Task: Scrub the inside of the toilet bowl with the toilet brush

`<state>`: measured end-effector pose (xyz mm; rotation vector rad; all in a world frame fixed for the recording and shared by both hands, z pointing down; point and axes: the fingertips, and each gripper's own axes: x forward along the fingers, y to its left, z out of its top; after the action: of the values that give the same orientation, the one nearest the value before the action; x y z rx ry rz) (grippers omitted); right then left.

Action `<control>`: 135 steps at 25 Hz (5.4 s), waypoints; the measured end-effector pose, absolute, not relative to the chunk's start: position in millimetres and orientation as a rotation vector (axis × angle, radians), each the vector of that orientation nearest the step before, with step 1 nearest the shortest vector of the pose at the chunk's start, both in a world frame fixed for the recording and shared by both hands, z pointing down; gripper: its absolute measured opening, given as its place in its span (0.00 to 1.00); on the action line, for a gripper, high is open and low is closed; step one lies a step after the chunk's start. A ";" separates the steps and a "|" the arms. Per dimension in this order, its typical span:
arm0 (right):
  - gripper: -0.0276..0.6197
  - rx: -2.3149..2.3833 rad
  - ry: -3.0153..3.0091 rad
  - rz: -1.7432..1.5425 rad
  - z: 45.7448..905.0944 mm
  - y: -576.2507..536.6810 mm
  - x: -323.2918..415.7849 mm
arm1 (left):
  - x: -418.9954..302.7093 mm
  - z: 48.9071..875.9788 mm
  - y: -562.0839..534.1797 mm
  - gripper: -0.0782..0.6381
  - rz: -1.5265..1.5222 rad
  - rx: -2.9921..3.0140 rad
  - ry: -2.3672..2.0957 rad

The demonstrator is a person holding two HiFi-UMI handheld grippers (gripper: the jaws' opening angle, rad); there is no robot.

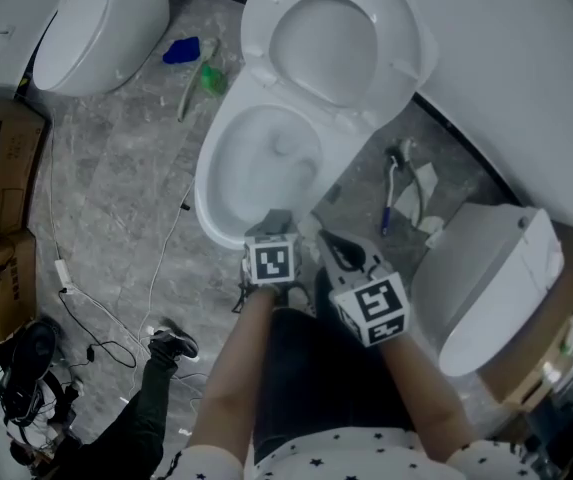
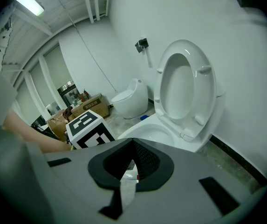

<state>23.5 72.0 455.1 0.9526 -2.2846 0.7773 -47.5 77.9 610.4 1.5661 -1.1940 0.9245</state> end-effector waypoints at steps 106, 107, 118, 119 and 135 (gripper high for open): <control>0.05 0.935 -2.225 0.842 500.9 43.6 42.1 | -104.6 652.8 -36.3 0.33 0.845 1.513 -1.308; 0.05 0.934 -2.226 0.841 500.7 43.5 41.8 | -107.2 652.8 -36.3 0.33 0.844 1.507 -1.311; 0.05 0.919 -2.239 0.830 497.5 43.9 32.5 | -123.3 649.7 -29.3 0.32 0.842 1.481 -1.348; 0.05 0.918 -2.241 0.831 497.2 44.0 31.4 | -125.2 649.6 -27.5 0.33 0.842 1.476 -1.352; 0.05 0.918 -2.248 0.826 494.3 44.3 26.0 | -146.8 651.3 8.8 0.32 0.857 1.393 -1.393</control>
<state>26.0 44.3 494.3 0.9184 -2.2484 0.8263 -146.8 8.8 651.3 1.3927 -1.3934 0.8567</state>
